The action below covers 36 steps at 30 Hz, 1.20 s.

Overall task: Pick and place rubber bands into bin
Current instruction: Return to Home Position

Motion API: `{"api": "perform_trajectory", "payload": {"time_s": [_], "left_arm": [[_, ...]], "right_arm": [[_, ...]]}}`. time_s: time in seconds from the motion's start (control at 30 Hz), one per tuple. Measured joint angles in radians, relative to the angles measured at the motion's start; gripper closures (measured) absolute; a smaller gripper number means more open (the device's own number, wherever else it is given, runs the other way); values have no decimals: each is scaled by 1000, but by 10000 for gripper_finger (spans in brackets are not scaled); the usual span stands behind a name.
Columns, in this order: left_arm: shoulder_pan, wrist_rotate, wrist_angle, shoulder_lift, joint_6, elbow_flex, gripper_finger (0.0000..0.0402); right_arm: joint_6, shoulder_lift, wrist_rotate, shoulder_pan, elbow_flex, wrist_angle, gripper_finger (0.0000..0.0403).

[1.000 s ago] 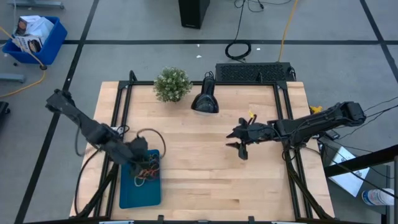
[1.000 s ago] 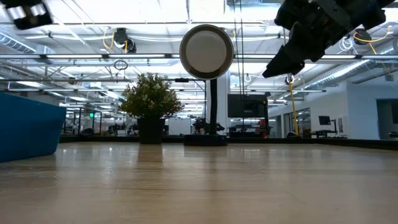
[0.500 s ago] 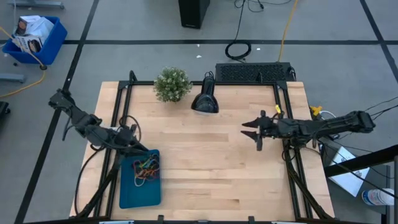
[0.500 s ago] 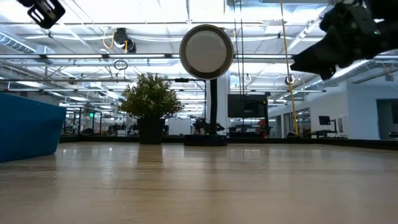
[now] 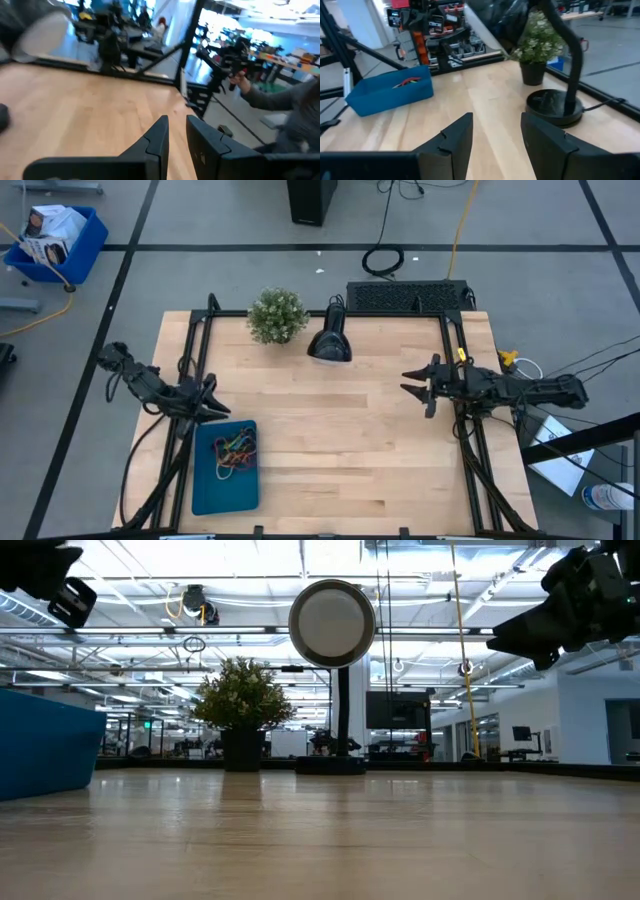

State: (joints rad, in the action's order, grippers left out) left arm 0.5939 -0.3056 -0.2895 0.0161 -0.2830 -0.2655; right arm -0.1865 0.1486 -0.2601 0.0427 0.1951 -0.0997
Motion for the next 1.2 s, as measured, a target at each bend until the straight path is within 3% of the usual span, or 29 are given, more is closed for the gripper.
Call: {"api": "perform_trajectory", "payload": {"time_s": [0.23, 0.43, 0.6, 0.73, 0.87, 1.03, 1.2], "left_arm": [[-61, -115, -36, -12, 55, 15, 330], [-150, -165, -36, -12, 131, 15, 330], [-258, -215, 68, -12, 260, 15, 330], [-350, -152, 159, -12, 345, 14, 330], [-421, -82, 170, -10, 303, 29, 330], [-481, -52, 342, -11, 302, 175, 330], [-529, -30, 391, -12, 268, 247, 330]], "right_arm": [[34, -144, -4, -69, 0, -110, 241], [69, -148, -4, -142, 1, -123, 241], [91, -148, -4, -208, 1, -114, 242], [91, -147, 0, -245, 1, -113, 242], [91, -147, 1, -261, 1, -106, 241], [94, -147, 1, -268, 1, -98, 242], [93, -147, 2, -268, 1, -92, 242]]}}
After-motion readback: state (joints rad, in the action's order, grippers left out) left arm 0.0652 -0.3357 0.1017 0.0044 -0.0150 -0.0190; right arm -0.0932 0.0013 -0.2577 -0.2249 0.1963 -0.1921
